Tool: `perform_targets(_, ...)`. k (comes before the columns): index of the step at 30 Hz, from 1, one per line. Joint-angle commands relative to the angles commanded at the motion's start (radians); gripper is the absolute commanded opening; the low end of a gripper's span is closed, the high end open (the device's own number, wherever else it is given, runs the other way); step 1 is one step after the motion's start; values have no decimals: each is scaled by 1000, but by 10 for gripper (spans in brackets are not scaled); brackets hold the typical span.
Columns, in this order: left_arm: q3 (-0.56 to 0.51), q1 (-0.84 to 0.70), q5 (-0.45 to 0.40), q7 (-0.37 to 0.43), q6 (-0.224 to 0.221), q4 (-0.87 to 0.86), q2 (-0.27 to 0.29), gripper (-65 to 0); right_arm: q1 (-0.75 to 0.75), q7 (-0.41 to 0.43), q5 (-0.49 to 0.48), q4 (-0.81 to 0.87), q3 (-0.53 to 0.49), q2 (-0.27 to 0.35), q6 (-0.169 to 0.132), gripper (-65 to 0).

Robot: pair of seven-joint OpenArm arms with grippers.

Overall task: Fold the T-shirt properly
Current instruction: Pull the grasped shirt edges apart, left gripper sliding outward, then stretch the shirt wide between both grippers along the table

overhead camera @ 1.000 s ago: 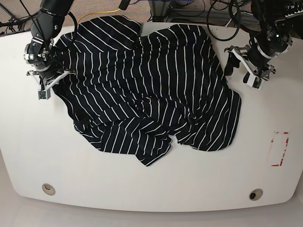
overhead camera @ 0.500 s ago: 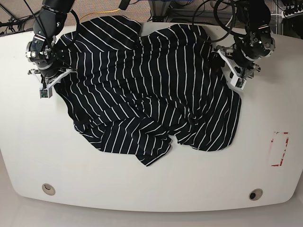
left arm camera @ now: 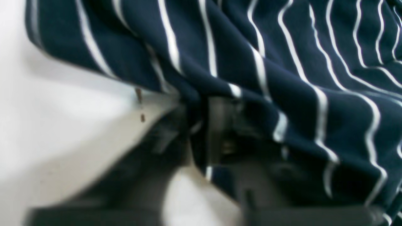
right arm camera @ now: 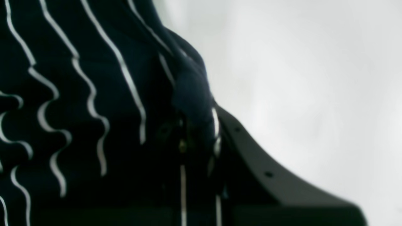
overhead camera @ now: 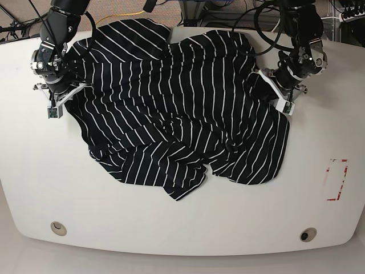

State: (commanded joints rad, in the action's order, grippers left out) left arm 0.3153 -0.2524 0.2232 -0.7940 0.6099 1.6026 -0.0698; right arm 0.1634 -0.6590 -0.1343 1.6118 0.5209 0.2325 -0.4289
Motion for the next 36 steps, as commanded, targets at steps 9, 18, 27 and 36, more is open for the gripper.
perform_targets(9, 176, -34, 0, -87, 8, 226, -12, -650, -29, 0, 2, 0, 14, 0, 3, -650)
perform_targets(18, 278, -84, 6, -118, 9, 327, -91, -650, -86, -71, 2, 0, 74, 2, 3, -650)
perform_targets(27, 394, -155, -3, -118, 88, 345, -109, -650, -81, -81, 2, 0, 75, 2, 3, -650)
perform_targets(36, 382, -172, -2, -222, 88, 345, -101, -299, -52, -81, 2, -2, 74, -3, 3, -650)
